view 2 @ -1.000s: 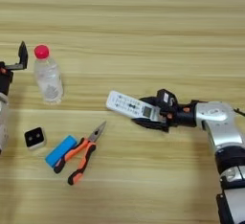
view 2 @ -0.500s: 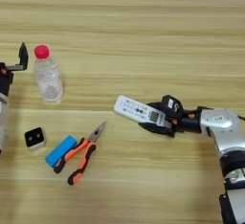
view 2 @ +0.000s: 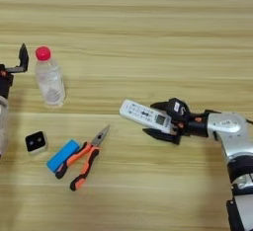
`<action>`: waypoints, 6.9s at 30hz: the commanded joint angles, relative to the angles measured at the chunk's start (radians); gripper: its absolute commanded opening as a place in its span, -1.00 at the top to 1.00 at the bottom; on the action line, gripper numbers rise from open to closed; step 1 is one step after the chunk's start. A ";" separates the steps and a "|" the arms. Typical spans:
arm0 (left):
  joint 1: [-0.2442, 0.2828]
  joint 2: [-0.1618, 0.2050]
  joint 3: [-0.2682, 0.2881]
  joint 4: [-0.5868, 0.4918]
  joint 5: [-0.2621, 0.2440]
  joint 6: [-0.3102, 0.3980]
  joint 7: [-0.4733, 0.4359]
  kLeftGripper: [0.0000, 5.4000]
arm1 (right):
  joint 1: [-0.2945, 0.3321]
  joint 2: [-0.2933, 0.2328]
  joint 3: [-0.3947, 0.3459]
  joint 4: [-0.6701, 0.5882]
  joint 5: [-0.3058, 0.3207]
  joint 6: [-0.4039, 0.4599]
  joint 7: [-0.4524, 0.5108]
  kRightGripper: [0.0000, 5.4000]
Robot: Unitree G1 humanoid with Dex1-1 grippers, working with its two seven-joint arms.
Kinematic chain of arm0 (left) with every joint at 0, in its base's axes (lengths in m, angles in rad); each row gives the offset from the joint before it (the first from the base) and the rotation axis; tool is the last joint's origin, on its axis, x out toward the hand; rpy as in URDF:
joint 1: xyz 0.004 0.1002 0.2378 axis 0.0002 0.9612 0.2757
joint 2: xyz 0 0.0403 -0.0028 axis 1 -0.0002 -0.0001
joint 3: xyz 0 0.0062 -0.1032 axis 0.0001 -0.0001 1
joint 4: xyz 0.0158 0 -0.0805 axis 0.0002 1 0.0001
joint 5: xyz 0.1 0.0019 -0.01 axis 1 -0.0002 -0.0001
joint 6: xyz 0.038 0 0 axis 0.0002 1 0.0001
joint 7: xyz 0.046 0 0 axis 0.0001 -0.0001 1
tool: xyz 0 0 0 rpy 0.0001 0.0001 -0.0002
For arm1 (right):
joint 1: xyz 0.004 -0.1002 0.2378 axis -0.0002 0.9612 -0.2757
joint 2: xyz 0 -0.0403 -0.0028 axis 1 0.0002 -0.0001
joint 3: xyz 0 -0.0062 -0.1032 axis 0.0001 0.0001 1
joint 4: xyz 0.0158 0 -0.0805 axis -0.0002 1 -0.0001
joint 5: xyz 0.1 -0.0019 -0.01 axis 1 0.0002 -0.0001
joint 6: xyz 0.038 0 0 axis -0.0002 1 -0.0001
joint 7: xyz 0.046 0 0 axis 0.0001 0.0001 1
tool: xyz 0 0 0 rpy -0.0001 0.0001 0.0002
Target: Move the objects on the table
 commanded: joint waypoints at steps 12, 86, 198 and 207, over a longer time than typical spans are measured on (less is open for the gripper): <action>-0.022 0.005 -0.001 0.014 0.010 -0.009 -0.001 -1.00 | 0.043 0.024 0.026 -0.290 0.080 0.066 0.037 -0.99; -0.011 -0.018 -0.016 -0.008 0.016 -0.019 0.004 -1.00 | -0.117 0.240 0.428 -0.176 -0.105 0.134 0.260 -0.07; -0.063 -0.005 -0.015 0.082 0.019 -0.021 0.010 -1.00 | 0.264 -0.130 0.026 -0.618 0.184 0.154 0.019 -0.60; -0.065 -0.004 -0.014 0.086 0.018 -0.024 0.010 -1.00 | 0.251 -0.097 -0.021 -0.764 0.309 0.220 0.000 -0.99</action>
